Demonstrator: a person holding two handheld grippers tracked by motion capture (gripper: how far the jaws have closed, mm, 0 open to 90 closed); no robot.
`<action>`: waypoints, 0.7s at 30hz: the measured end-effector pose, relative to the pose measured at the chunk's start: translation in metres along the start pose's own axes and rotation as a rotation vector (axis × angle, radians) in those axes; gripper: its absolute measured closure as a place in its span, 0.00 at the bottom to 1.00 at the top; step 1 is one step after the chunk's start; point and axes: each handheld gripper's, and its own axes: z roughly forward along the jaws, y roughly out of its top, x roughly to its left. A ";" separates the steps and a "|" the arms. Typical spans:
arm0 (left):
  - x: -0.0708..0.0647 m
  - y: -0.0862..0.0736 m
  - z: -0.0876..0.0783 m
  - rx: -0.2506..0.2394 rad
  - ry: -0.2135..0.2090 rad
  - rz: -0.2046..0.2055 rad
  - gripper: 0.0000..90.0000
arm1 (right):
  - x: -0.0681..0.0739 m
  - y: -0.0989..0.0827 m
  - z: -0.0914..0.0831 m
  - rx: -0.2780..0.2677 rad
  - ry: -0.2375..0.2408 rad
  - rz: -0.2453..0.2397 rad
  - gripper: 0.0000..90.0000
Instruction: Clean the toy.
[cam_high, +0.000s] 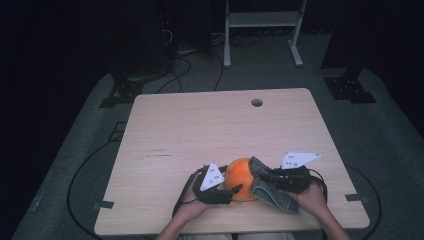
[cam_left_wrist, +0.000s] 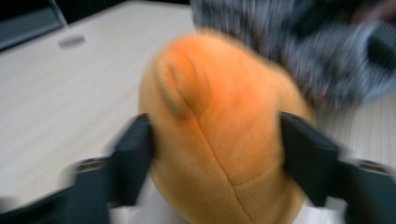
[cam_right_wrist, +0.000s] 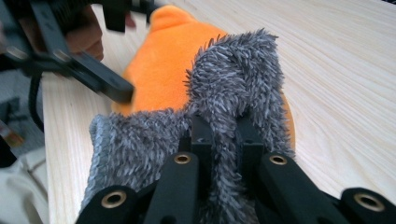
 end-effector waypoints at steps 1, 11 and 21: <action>0.002 0.002 -0.003 -0.065 0.013 0.001 0.23 | -0.001 0.001 0.001 -0.008 0.008 0.004 0.90; 0.004 -0.004 0.012 0.073 0.097 -0.010 0.54 | -0.007 -0.005 -0.005 0.006 -0.057 0.022 0.90; 0.020 -0.005 -0.002 0.078 -0.046 -0.098 0.50 | 0.000 0.005 0.013 0.027 -0.072 -0.027 0.90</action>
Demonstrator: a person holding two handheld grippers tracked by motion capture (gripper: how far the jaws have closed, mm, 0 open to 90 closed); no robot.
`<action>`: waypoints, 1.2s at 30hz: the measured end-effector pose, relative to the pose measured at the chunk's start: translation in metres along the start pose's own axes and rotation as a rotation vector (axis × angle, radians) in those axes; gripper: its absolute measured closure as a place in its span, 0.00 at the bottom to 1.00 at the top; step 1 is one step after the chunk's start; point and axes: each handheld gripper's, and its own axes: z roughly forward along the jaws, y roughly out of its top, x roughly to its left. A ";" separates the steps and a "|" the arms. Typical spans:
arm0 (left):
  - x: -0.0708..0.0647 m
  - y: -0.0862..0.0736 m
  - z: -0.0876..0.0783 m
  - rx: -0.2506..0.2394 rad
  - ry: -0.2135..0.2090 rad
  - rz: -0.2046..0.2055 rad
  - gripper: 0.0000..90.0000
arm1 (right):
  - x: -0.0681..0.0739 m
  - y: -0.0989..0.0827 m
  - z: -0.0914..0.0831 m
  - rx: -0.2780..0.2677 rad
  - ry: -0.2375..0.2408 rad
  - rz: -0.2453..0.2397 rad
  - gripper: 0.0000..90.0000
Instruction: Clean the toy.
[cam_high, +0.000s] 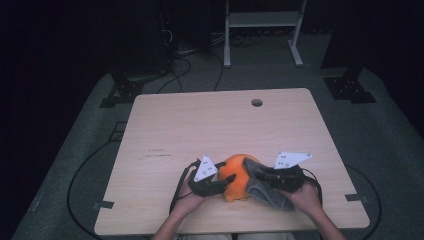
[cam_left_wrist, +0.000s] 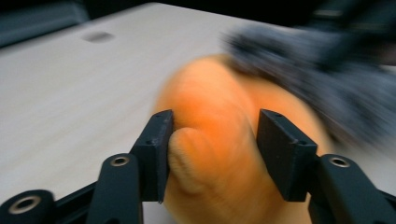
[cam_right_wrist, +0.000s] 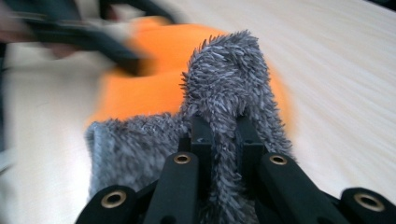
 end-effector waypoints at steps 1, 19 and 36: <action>0.001 0.000 -0.002 0.001 -0.025 0.006 0.48 | -0.005 -0.001 0.000 -0.008 -0.013 0.030 0.90; -0.001 0.001 0.005 0.039 0.128 0.074 0.54 | 0.004 -0.006 0.004 0.000 -0.007 -0.008 0.90; 0.012 -0.008 0.007 0.094 0.175 0.028 0.55 | 0.026 -0.011 0.010 0.025 0.024 -0.095 0.90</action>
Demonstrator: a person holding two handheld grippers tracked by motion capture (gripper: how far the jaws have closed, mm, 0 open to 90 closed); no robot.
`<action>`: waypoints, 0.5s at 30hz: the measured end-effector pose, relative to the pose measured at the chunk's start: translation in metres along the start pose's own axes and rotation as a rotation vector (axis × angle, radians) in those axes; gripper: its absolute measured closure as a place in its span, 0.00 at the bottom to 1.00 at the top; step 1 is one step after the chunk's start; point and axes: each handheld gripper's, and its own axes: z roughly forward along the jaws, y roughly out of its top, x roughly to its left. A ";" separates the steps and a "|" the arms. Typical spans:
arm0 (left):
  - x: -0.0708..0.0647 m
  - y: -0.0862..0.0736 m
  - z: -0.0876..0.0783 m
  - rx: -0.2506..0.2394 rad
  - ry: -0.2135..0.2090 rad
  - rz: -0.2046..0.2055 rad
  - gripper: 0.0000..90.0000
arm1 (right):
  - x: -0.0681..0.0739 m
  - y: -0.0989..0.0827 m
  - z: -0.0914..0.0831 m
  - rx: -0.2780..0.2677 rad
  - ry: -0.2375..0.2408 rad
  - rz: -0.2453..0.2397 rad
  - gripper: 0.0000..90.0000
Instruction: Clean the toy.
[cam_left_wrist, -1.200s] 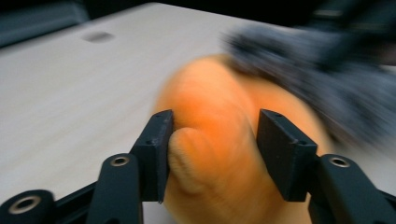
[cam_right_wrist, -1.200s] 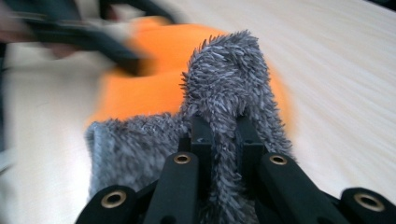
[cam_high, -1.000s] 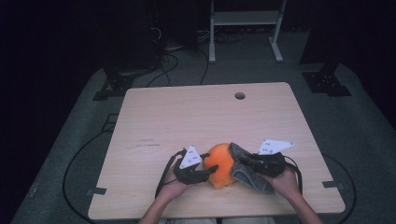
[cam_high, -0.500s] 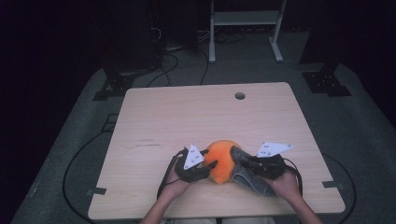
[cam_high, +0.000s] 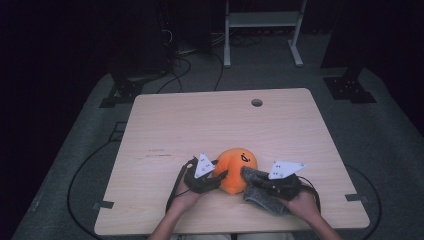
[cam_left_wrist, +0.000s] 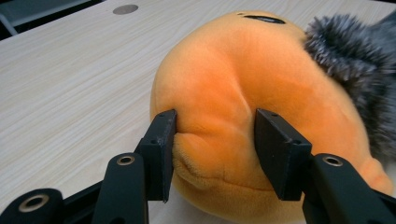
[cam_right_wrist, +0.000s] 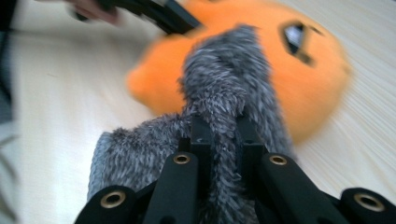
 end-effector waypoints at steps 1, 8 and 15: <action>0.001 0.000 0.001 -0.005 -0.005 -0.008 0.55 | 0.004 0.002 0.002 -0.011 0.023 -0.015 0.90; 0.004 -0.002 -0.001 0.007 -0.001 -0.008 0.55 | 0.013 0.010 0.018 0.013 0.080 -0.065 0.90; 0.009 0.003 -0.007 -0.025 -0.014 -0.012 0.51 | -0.006 0.006 0.010 -0.029 0.025 0.036 0.90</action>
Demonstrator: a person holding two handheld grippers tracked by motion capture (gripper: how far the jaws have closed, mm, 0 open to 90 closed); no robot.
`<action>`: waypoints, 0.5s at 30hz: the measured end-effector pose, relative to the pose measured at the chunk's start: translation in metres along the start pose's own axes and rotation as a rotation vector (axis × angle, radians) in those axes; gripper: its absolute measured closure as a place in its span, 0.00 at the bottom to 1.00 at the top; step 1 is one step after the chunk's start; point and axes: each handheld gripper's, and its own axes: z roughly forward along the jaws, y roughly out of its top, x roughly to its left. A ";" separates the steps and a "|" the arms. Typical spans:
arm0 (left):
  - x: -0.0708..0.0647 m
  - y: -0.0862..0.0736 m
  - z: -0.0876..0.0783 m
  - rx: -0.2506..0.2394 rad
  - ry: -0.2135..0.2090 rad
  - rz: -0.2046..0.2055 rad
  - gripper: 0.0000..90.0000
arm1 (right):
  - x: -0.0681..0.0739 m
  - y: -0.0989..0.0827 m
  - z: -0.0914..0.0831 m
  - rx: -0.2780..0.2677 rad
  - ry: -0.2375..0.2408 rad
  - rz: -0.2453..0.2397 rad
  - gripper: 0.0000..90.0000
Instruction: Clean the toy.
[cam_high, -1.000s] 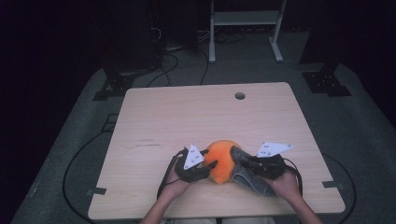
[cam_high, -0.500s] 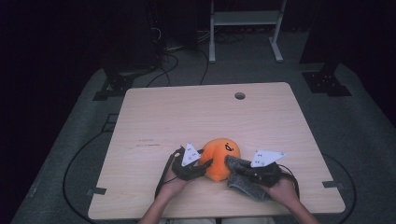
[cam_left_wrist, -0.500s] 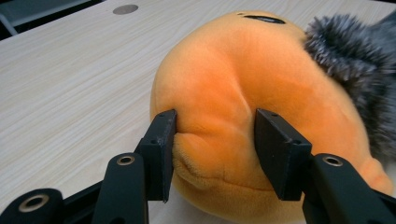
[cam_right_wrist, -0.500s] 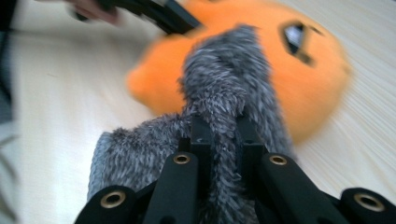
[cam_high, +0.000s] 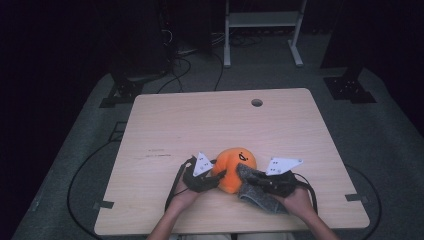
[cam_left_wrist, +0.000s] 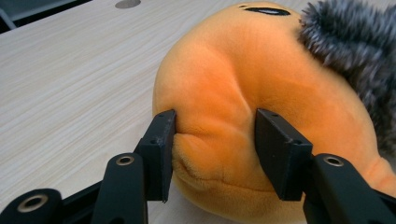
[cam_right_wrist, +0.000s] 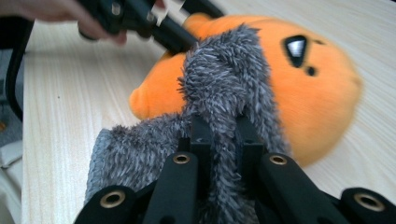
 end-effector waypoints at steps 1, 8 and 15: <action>0.001 0.004 -0.005 -0.052 0.007 -0.002 0.43 | 0.004 0.001 0.003 0.006 0.007 -0.008 0.90; -0.006 0.003 0.000 -0.025 -0.031 0.026 0.50 | 0.004 0.000 0.005 -0.007 0.048 0.001 0.90; -0.007 0.002 0.005 0.023 0.035 0.035 0.54 | -0.017 -0.008 -0.013 -0.023 -0.042 0.084 0.90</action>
